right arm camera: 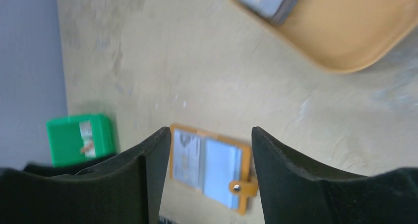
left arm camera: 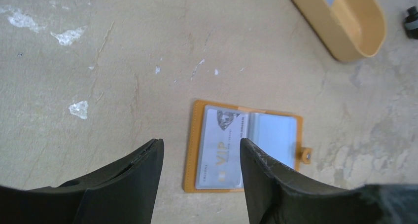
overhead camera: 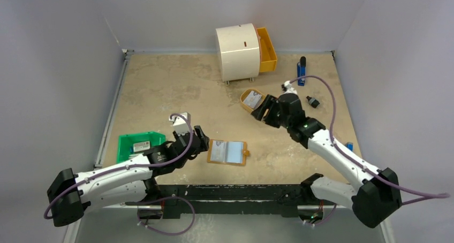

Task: Put the credit cards into the card holder
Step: Insert the credit card into the card holder, then pick up the credit card from the storage box.

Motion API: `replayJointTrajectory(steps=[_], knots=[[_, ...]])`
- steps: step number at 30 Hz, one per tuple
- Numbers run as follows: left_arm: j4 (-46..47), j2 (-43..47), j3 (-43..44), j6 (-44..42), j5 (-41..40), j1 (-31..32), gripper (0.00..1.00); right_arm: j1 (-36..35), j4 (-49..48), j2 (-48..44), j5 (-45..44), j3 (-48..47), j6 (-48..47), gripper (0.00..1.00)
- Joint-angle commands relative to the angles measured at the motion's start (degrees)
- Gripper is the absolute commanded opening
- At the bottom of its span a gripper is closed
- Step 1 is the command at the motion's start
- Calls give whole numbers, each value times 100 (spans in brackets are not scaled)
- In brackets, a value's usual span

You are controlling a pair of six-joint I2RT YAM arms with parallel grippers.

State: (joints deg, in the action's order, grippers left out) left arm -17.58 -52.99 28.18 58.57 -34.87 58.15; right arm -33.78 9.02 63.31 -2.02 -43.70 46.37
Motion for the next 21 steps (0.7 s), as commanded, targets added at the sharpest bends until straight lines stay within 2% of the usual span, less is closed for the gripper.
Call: replayJointTrajectory(steps=[1, 8, 21], knots=[[288, 316, 230, -302, -218, 3, 59, 758, -230, 279, -170, -330, 136, 64], [229, 113, 198, -133, -145, 3, 60, 1431, -725, 1746, 37, -1055, 889, 59], [242, 52, 172, -60, -160, 4, 59, 1514, -773, 3553, 185, -2095, 909, 56]])
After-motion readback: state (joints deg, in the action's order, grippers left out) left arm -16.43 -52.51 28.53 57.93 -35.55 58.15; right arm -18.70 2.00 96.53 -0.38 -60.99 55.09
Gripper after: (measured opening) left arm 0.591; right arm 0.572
